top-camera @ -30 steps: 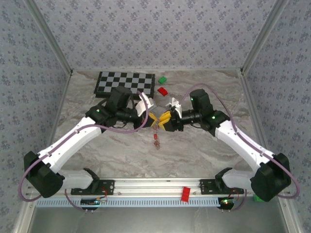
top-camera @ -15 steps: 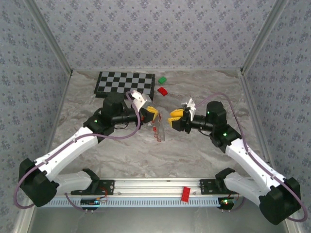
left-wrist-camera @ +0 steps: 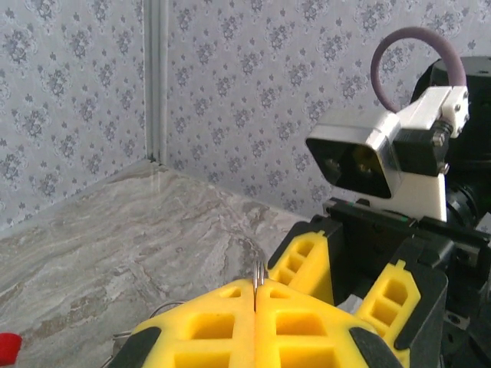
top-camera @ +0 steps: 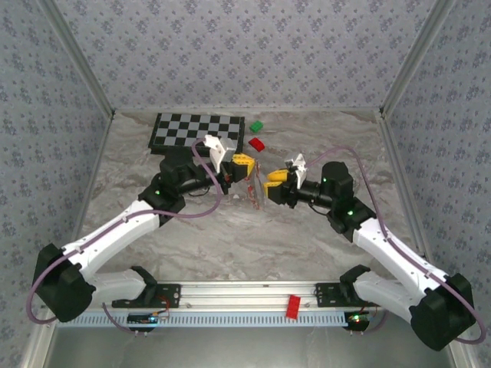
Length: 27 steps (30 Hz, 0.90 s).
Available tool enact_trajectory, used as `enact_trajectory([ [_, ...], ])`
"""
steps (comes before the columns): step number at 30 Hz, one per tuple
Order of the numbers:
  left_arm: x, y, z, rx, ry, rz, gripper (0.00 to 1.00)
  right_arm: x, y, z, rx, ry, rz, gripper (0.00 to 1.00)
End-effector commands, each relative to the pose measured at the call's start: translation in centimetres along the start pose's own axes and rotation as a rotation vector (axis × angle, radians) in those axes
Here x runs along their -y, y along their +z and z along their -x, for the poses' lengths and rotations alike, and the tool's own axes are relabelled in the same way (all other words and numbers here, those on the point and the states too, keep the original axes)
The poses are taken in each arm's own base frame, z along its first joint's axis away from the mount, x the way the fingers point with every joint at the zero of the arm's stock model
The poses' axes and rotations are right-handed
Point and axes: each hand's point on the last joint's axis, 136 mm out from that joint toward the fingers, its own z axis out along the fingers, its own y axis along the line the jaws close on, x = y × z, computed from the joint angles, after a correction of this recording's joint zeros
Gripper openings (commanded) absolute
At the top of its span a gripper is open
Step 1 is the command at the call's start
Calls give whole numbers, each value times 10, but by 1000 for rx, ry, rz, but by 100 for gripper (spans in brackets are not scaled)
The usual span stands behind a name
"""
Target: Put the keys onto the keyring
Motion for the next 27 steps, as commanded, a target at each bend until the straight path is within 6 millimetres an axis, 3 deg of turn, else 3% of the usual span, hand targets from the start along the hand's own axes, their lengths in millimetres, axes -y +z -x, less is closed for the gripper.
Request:
enact_trajectory([
  [1, 10, 1, 35, 130, 34, -37, 0, -1, 4, 11, 30, -4, -8, 39],
  [9, 9, 3, 41, 187, 34, -39, 0, -4, 25, 16, 5, 2, 24, 40],
  [15, 10, -1, 43, 213, 27, -37, 0, -3, 41, 6, -35, -18, -2, 40],
  [20, 10, -6, 43, 216, 18, -36, 0, 4, 36, 7, -21, -34, -62, 42],
  [27, 12, -16, 50, 227, -2, -57, 0, 10, 12, 17, 23, -41, -119, 44],
])
